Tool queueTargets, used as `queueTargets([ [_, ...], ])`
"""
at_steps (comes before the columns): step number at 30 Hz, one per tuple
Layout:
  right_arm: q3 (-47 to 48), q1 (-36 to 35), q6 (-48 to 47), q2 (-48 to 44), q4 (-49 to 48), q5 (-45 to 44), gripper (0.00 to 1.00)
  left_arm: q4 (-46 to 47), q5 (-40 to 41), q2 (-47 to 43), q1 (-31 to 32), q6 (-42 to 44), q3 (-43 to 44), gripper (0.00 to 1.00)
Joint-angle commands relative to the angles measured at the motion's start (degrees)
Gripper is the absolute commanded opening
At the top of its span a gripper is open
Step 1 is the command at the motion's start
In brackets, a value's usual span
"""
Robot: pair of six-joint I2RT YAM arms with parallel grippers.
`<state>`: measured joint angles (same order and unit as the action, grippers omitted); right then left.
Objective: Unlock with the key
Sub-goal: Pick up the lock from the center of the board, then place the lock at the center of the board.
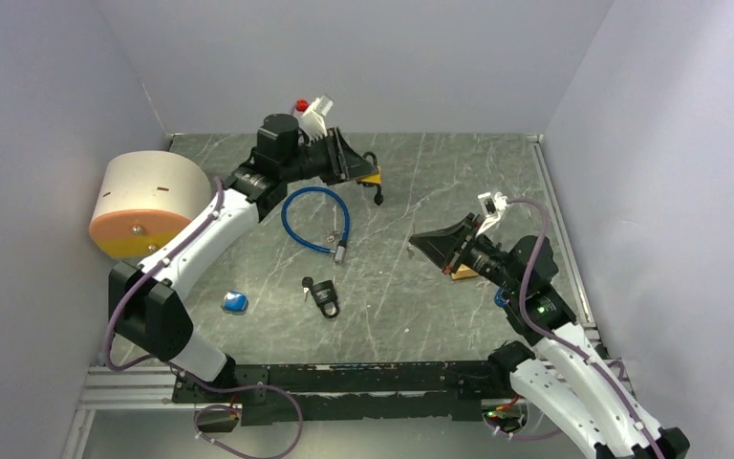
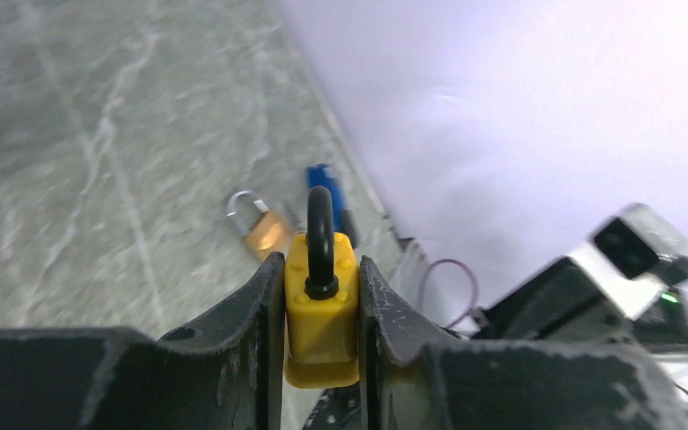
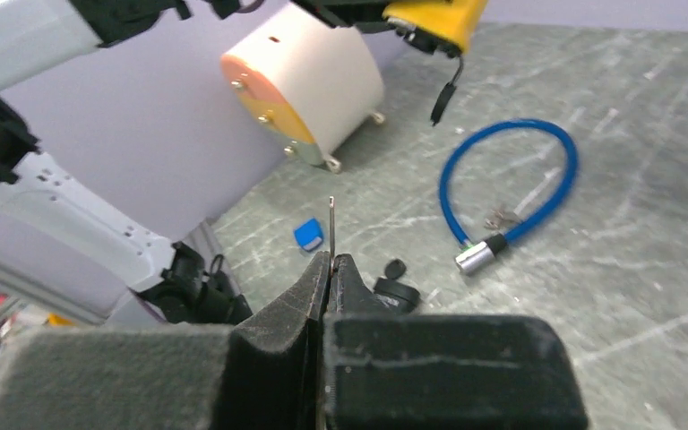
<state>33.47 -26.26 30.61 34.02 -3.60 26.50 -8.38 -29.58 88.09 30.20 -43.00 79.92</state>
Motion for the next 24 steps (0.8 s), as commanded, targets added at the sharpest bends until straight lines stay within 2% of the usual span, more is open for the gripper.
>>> queueTargets([
  [1, 4.2, 0.3, 2.1, 3.9, -13.6, 8.8, 0.0, 12.4, -14.5, -0.9, -0.4, -10.1, 2.7, 0.03],
  [7, 11.1, 0.3, 8.8, 7.4, -11.3, 8.1, 0.0, 23.3, -17.5, -1.4, -0.5, -31.1, 2.8, 0.03],
  [14, 10.2, 0.3, 17.5, 8.2, -17.4, 10.2, 0.0, 35.9, -13.7, -2.0, -0.5, -52.0, -4.0, 0.03],
  [24, 10.3, 0.3, 18.1, 8.8, -15.2, 10.1, 0.0, 35.9, -11.9, -1.7, -0.5, -55.2, -5.5, 0.02],
])
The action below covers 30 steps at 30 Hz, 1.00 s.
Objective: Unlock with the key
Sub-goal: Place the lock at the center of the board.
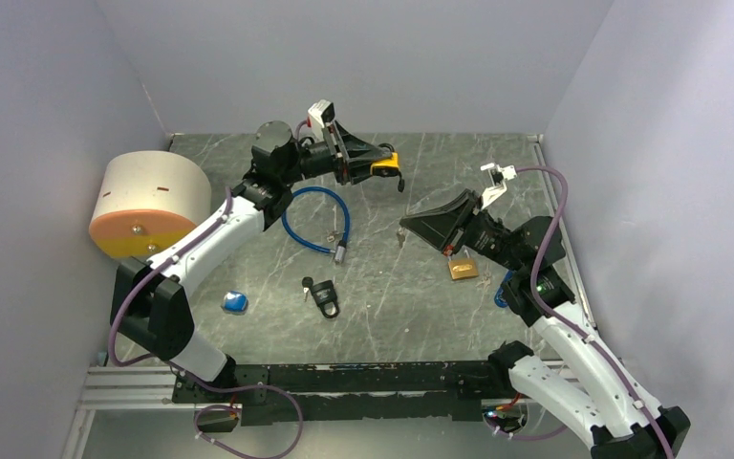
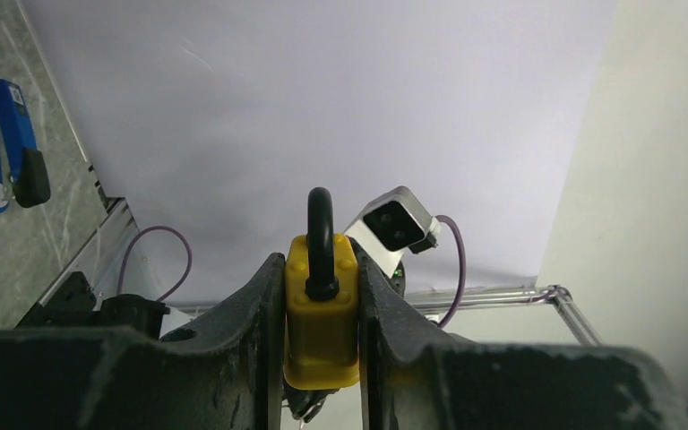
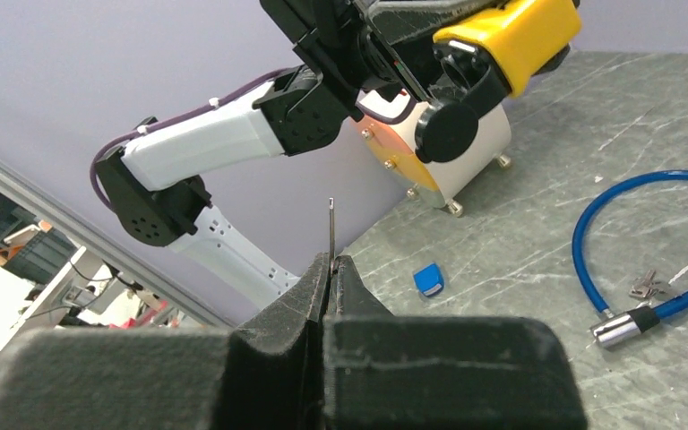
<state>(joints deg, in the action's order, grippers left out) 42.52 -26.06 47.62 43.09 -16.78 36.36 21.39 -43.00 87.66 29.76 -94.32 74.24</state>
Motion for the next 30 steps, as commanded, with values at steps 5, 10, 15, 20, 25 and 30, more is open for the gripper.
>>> queueTargets([
  [5, 1.0, 0.1, 1.1, -0.1, -1.2, -0.4, 0.0, 6.4, 2.5, -1.6, -0.1, -4.7, -1.1, 0.03],
  [10, 0.9, 0.1, 1.0, 0.6, -1.0, 0.0, 0.0, 3.5, 3.4, -2.3, -0.1, -2.8, -1.0, 0.03],
  [15, 0.6, 0.1, 0.2, 1.1, -0.3, 0.1, 0.0, -8.2, 6.3, -4.3, -0.1, 6.6, 0.8, 0.03],
  [20, 0.2, 0.1, -5.6, 0.8, 6.8, -2.3, 0.0, -54.4, 24.2, -2.6, 2.5, 32.8, 15.4, 0.03],
  [25, -1.8, 0.1, -12.0, -1.3, 18.2, -8.5, 0.0, -78.0, 43.6, 5.0, 9.0, 41.1, 25.3, 0.02],
  [30, -6.3, 0.1, -13.7, -4.4, 22.8, -13.0, 0.0, -87.2, 57.4, 12.4, 15.8, 44.3, 30.3, 0.03],
])
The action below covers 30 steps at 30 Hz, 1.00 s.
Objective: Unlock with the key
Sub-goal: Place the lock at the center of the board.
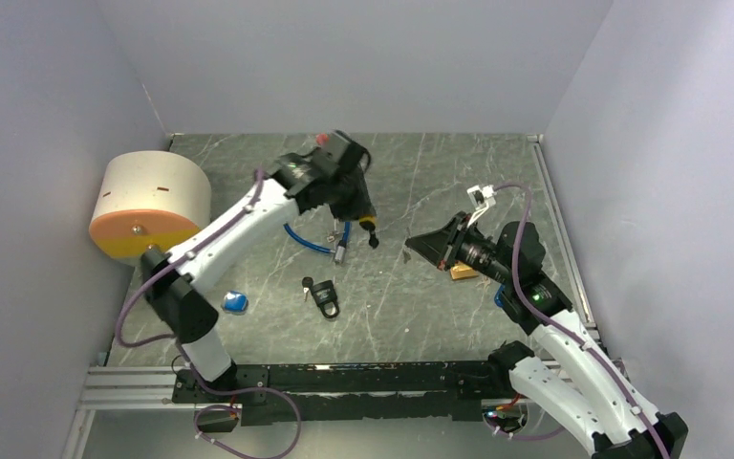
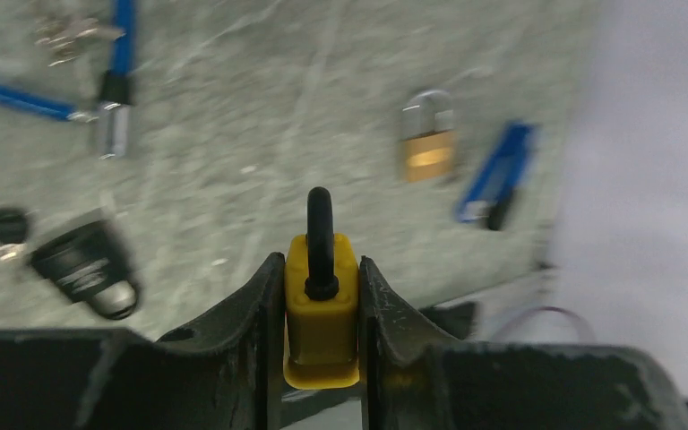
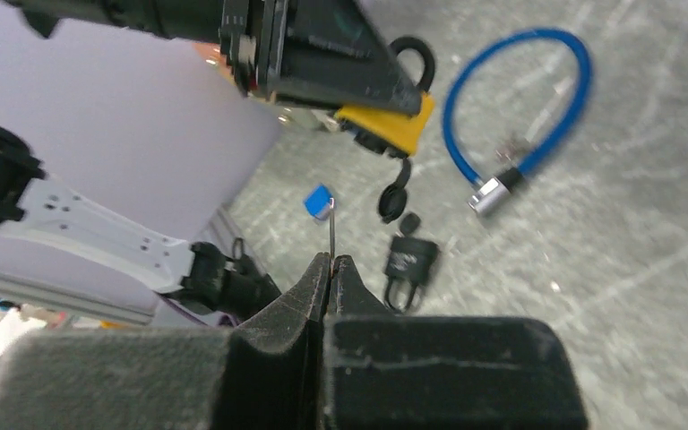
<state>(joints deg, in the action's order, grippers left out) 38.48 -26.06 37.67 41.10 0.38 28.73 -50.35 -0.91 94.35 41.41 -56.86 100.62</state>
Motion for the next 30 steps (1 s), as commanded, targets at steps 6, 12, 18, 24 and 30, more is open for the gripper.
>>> queueTargets([
  [6, -5.4, 0.1, -3.5, -6.0, 10.9, -13.3, 0.0, -23.0, 24.9, 17.3, 9.9, 8.0, 9.7, 0.02],
  [12, -6.8, 0.1, -4.6, -7.6, 14.6, -16.9, 0.0, -24.4, 28.6, 26.0, 11.5, 9.0, 13.1, 0.02],
  [18, -7.1, 0.2, -5.1, -8.8, 17.9, -19.8, 0.0, -20.3, 28.7, 32.2, 11.6, 9.8, 13.1, 0.02],
  [24, -7.1, 0.2, -5.8, -9.5, 19.9, -21.2, 0.0, -18.0, 26.3, 37.3, 11.6, 10.0, 14.0, 0.04],
  [30, -6.8, 0.3, -3.5, -9.3, 19.7, -20.8, 0.0, -16.8, 23.8, 39.6, 11.6, 9.2, 14.0, 0.11],
])
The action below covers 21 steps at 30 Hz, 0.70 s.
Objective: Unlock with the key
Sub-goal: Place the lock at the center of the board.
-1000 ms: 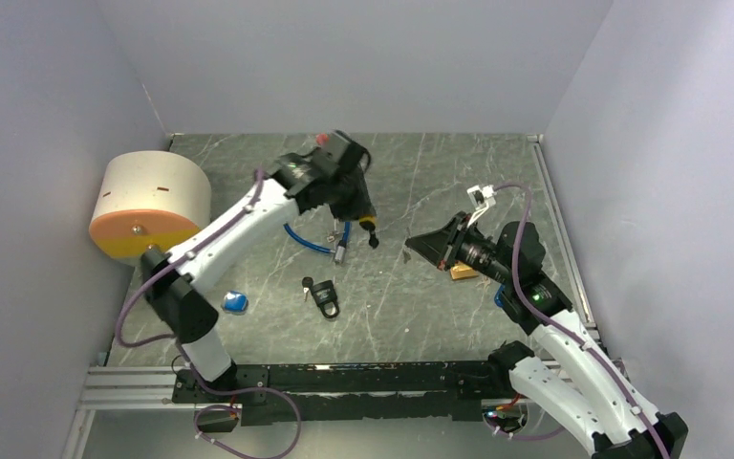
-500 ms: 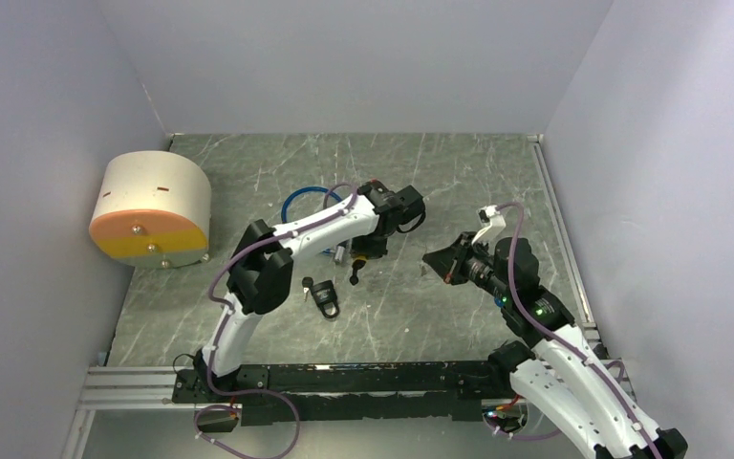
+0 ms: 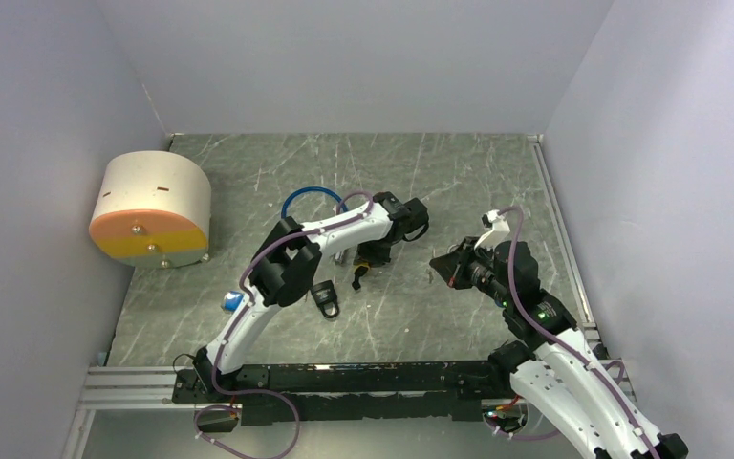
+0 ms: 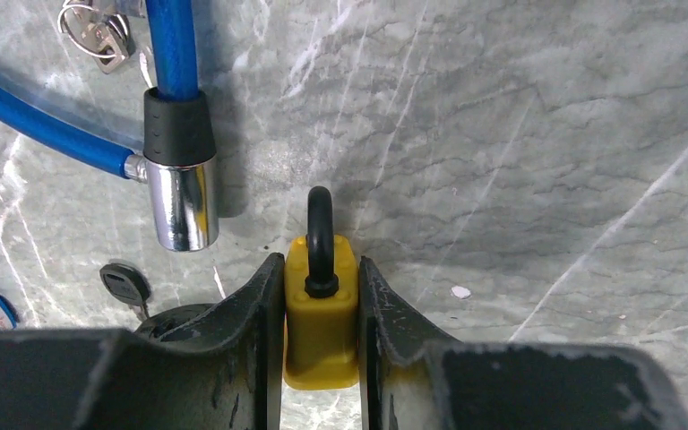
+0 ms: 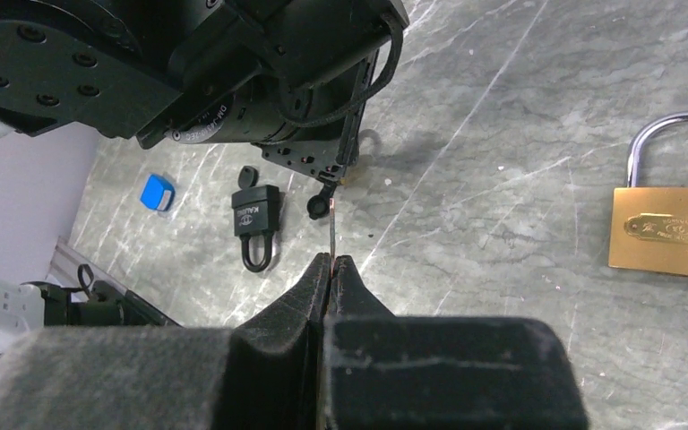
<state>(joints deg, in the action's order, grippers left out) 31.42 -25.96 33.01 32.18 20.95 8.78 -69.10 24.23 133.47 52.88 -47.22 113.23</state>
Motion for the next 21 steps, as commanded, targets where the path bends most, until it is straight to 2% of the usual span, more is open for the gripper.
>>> queueTargets([
  [1, 0.1, 0.2, 1.8, -0.3, -1.7, -0.1, 0.0, 2.9, -2.3, 0.2, 0.2, -0.4, 0.8, 0.14],
  [7, 0.3, 0.2, 1.5, 0.5, -1.8, -0.3, 0.0, 6.1, -6.3, -0.8, 0.0, -0.3, -1.0, 0.42],
  [14, 0.2, 0.2, 1.7, 0.2, -1.6, -0.2, 0.0, 8.3, -8.5, -2.3, -1.0, -0.5, -3.8, 0.56],
  [21, 0.3, 0.2, 1.8, -0.2, -1.1, -0.3, 0.0, 11.4, -12.5, -5.6, -1.3, 1.4, -5.0, 0.82],
])
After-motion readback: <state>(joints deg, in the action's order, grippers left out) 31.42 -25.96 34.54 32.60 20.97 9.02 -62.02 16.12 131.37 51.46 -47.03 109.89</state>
